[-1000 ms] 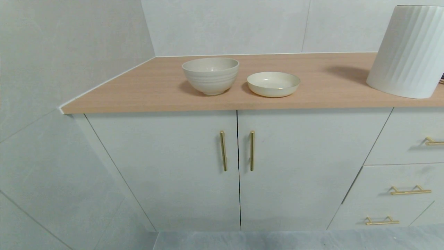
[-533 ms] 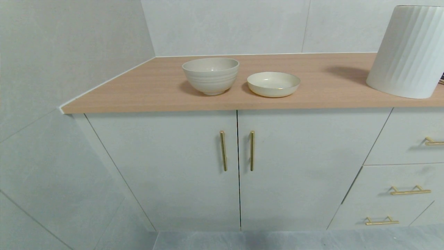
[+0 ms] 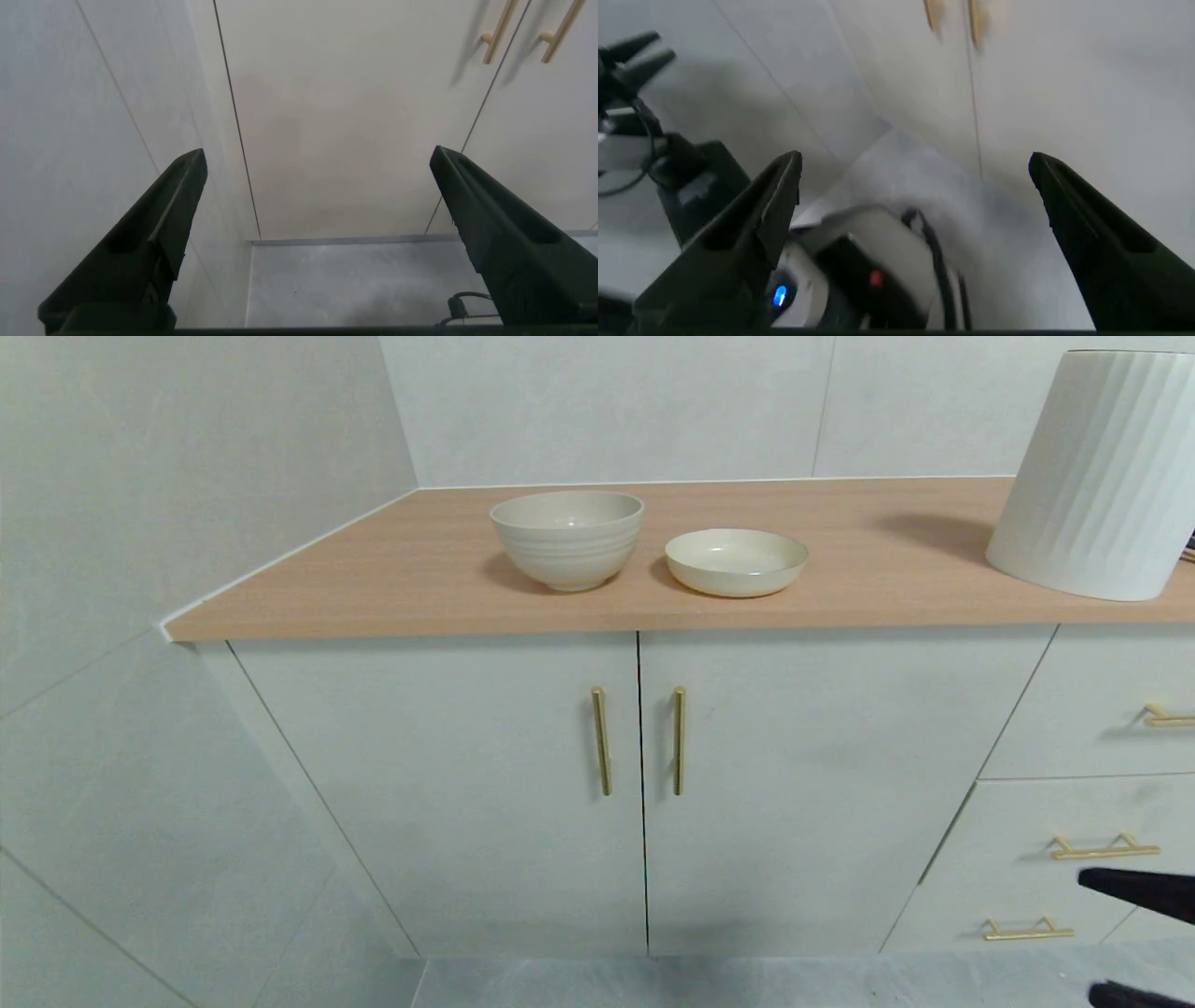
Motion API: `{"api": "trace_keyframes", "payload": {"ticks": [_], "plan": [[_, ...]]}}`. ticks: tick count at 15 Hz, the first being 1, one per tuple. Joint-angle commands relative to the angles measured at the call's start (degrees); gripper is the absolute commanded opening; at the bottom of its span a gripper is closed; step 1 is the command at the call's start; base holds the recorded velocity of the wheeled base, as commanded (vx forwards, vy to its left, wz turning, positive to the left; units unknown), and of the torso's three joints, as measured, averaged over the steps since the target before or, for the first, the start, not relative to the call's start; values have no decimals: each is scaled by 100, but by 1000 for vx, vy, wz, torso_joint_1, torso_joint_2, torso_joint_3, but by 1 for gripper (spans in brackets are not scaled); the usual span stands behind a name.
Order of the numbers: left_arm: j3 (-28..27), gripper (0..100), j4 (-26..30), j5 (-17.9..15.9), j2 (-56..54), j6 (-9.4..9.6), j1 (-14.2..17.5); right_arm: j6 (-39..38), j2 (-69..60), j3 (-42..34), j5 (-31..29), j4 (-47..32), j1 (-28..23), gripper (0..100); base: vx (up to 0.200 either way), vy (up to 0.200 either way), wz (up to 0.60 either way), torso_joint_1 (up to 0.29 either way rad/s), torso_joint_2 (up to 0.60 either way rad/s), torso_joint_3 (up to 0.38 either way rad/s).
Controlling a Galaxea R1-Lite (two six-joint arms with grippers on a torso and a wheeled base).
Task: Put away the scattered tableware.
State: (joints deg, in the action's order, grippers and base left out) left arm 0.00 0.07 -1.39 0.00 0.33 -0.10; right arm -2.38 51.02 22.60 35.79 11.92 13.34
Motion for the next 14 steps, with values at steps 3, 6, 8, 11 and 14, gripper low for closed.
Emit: {"api": "trace_keyframes", "payload": {"ticks": [3, 6, 8, 11, 14], "plan": [[0, 100, 1, -2, 0, -7, 1, -211, 3098, 746, -99, 1937, 987, 100, 0, 0, 0, 0, 0, 0], [0, 100, 1, -2, 0, -7, 1, -1089, 3793, 1502, -90, 1972, 1365, 100, 0, 0, 0, 0, 0, 0], [0, 100, 1, -2, 0, -7, 1, -1116, 4153, 1739, -90, 1998, 1549, 100, 0, 0, 0, 0, 0, 0], [0, 100, 1, -2, 0, -7, 1, -1107, 4566, 2161, -99, 2016, 1646, 100, 0, 0, 0, 0, 0, 0], [0, 100, 1, -2, 0, 2, 1, -1151, 5287, 2345, -380, 2728, 1646, 100, 0, 0, 0, 0, 0, 0]]}}
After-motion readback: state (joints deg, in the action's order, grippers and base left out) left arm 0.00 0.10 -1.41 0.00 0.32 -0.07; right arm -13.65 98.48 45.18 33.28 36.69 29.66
